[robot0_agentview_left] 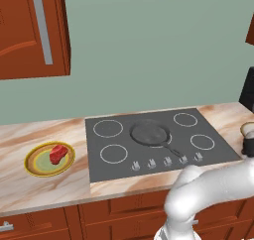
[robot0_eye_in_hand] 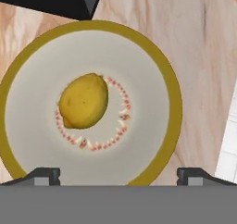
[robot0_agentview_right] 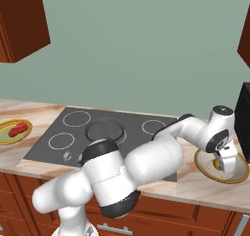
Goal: Place the steak on the plate and place the lemon on the same plate.
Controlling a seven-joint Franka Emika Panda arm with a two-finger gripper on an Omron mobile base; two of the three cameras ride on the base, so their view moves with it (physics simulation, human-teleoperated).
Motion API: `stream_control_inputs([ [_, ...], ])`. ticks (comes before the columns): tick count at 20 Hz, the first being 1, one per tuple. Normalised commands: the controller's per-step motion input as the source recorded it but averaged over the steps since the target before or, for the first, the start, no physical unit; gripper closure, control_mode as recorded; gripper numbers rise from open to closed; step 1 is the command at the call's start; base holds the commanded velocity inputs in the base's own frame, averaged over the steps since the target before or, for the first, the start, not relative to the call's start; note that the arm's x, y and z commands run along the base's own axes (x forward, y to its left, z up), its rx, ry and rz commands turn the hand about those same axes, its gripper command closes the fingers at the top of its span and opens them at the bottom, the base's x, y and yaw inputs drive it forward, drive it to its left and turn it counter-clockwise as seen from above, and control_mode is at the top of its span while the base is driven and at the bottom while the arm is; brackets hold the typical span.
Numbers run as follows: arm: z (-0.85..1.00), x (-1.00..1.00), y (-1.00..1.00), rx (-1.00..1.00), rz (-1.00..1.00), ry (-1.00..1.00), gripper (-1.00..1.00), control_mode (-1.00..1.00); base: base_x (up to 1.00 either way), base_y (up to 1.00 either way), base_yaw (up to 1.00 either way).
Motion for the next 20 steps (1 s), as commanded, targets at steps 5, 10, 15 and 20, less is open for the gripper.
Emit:
stream_control_inputs([
  [5,-0.15,0.10,-0.21,0.05,-0.07,0.00,-1.00,-1.00,0.00,0.00,0.00],
  [10,-0.22,0.14,-0.12,0.05,-0.10,0.00,-1.00,-1.00,0.00,0.00,0.00],
  [15,-0.20,0.21,-0.12,0.01,-0.11,0.00,-1.00,-1.00,0.00,0.00,0.00],
  [20,-0.22,0.26,-0.09,0.00,-0.08,0.00,-1.00,-1.00,0.00,0.00,0.00],
])
